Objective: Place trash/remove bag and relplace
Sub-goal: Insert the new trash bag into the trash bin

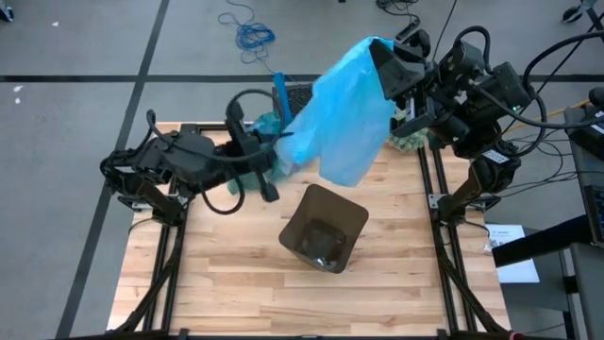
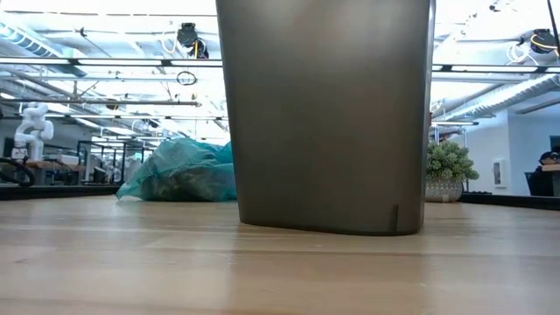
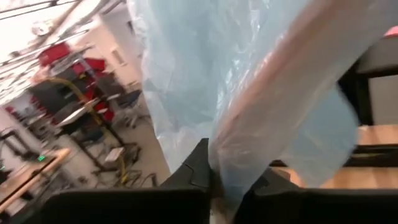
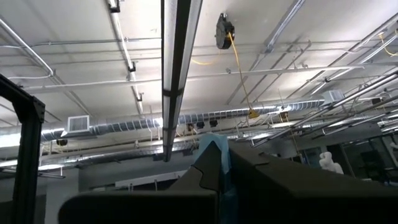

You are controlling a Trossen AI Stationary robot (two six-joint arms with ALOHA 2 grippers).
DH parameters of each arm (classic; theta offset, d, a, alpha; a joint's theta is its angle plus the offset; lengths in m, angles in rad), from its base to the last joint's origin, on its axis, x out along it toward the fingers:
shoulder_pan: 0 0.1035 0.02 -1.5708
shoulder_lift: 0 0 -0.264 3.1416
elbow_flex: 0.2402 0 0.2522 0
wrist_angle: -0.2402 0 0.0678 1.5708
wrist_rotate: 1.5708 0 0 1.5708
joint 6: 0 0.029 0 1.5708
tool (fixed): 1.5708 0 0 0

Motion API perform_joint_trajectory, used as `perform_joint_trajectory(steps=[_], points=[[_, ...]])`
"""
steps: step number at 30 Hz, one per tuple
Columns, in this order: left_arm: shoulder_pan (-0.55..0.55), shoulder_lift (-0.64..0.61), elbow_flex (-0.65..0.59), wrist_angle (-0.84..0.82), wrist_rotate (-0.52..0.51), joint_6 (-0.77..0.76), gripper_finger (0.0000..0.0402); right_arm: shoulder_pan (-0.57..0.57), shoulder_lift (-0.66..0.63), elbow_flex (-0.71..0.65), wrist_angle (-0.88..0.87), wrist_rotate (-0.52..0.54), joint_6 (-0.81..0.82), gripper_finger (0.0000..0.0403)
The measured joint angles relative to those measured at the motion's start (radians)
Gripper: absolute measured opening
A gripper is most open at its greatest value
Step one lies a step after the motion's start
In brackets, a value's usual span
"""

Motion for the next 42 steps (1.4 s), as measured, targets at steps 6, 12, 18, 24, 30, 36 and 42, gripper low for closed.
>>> perform_joint_trajectory(steps=[6,12,18,24,30,36,42], points=[[-0.029,-0.036,-0.001,0.031,-0.015,-0.003,0.0002,0.0,0.0,0.0,-0.104,-0.001,0.078,0.0],[-0.079,-0.09,0.001,0.041,-0.019,-0.004,0.0001,0.017,0.0,0.0,-0.263,-0.005,0.196,0.0],[-0.145,-0.128,0.0,0.044,-0.018,-0.005,0.0001,0.041,0.0,0.0,-0.39,-0.006,0.251,0.0006],[-0.214,-0.15,0.0,0.046,-0.015,-0.004,0.0001,0.072,0.0,0.0,-0.435,-0.03,0.254,0.0043],[-0.27,-0.176,0.0,0.101,-0.006,0.005,0.0,0.1,0.0,0.0,-0.521,-0.083,0.293,0.0113],[-0.318,-0.179,0.0,0.108,-0.002,0.024,0.0,0.147,0.0,0.0,-0.632,-0.083,0.337,0.0179],[-0.357,-0.179,0.014,0.12,-0.001,0.027,0.0,0.184,0.0,0.0,-0.804,-0.069,0.392,0.0193]])
